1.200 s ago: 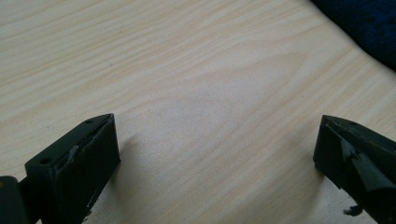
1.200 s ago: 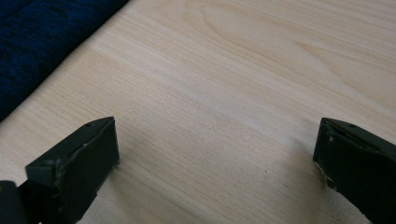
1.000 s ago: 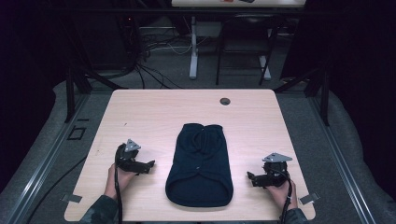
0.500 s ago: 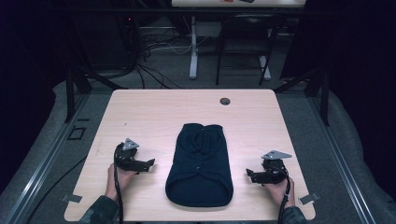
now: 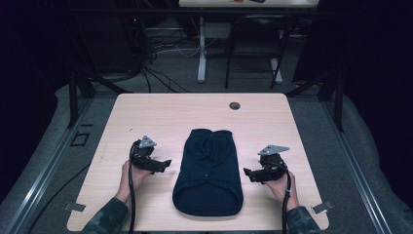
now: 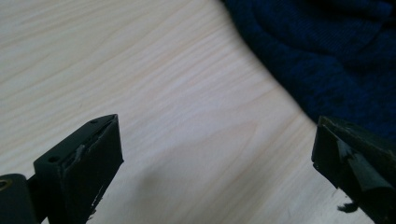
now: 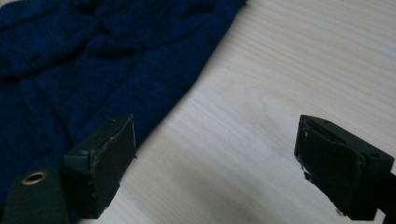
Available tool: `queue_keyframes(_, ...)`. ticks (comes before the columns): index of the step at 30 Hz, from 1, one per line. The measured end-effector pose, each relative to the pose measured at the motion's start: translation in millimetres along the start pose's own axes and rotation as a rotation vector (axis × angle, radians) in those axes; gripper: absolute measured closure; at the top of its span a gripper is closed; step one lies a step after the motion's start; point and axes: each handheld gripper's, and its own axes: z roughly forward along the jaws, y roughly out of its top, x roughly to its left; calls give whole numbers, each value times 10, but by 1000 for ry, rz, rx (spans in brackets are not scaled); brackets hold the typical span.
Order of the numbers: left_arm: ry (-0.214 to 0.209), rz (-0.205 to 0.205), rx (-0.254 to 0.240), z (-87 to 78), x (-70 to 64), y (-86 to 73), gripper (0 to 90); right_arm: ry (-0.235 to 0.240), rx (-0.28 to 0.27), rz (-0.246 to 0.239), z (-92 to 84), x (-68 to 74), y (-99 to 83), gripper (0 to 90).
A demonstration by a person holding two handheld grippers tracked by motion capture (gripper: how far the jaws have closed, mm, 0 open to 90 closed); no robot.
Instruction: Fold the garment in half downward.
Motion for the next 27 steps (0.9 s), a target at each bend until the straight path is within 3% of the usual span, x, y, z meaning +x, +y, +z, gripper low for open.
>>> queue_keyframes(3, -40, -25, -6, 69, -7, 118, 18, 11, -4, -18, 68, 20, 108, 127)
queue_keyframes(9, -49, 2, -13, 171, -67, 363, 13, 26, 12, -49, 218, 64, 355, 129)
queue_keyframes(15, -54, 37, 17, 330, -135, 541, 13, 48, 13, -28, 363, 48, 546, 132)
queue_keyframes(21, -80, 14, 44, 525, -126, 681, 15, 59, 34, -17, 528, 9, 716, 135)
queue_keyframes(27, -65, 1, 56, 683, -118, 791, 27, 40, 57, -15, 676, -10, 848, 152)
